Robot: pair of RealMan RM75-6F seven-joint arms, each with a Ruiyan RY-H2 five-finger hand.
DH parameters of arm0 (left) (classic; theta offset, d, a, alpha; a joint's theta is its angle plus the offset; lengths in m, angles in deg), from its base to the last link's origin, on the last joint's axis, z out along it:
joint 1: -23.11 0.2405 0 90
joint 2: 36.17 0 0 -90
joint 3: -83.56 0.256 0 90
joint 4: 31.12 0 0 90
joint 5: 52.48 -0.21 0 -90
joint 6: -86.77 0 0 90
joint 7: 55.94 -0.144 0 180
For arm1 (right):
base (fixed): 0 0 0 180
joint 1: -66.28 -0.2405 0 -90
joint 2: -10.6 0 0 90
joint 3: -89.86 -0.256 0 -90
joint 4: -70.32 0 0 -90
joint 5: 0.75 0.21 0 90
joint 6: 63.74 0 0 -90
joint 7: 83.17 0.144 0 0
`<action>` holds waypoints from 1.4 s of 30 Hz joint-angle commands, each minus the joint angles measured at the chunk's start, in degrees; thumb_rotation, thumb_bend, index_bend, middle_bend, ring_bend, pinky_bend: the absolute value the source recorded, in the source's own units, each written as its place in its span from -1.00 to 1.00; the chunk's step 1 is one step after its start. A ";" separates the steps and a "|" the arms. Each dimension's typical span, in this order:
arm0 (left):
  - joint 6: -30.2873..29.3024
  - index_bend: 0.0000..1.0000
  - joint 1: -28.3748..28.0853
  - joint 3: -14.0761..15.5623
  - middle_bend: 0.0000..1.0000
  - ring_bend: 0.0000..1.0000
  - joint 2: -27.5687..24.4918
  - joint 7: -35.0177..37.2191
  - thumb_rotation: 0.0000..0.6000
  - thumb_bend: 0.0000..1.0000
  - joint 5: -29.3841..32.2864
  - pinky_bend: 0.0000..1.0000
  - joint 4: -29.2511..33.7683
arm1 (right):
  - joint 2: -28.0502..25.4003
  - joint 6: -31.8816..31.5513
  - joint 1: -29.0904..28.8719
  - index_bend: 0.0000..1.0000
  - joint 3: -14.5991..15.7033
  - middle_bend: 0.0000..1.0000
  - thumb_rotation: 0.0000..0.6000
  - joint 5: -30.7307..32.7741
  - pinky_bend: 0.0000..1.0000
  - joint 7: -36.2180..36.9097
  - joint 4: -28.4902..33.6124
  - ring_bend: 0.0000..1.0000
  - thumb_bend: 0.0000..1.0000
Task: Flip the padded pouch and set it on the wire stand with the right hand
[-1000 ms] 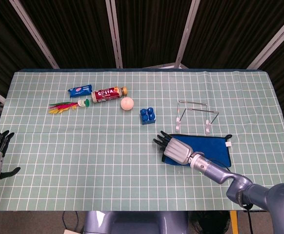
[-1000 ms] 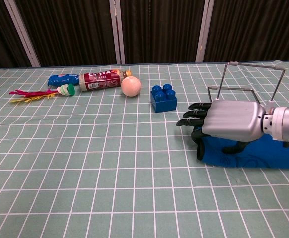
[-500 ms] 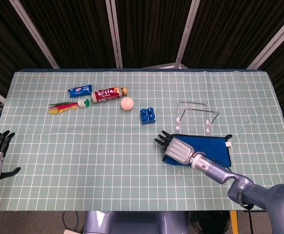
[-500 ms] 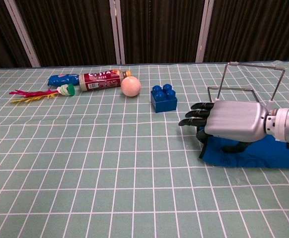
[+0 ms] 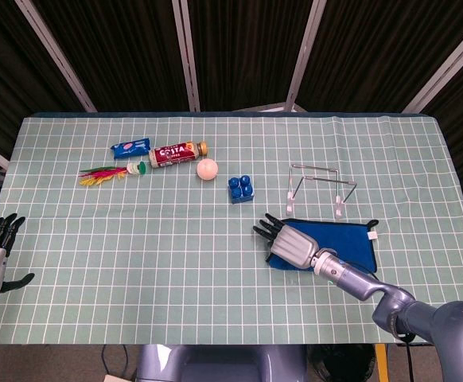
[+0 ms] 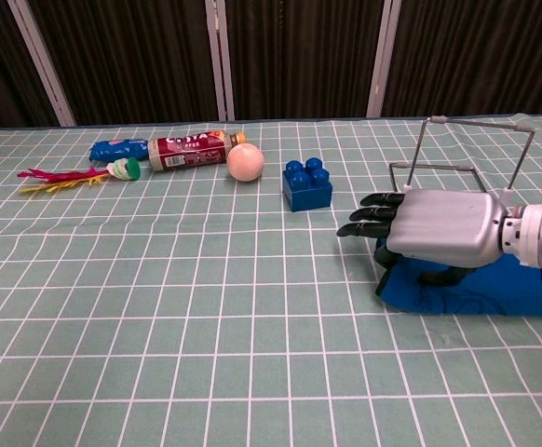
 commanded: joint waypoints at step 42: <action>-4.10 -1.00 1.65 0.91 -1.00 -1.00 -2.97 4.90 1.00 -1.00 -4.34 -1.00 2.50 | -16.68 -21.46 11.73 0.37 -12.11 -0.86 1.00 13.95 -1.00 7.65 26.39 -1.00 -0.01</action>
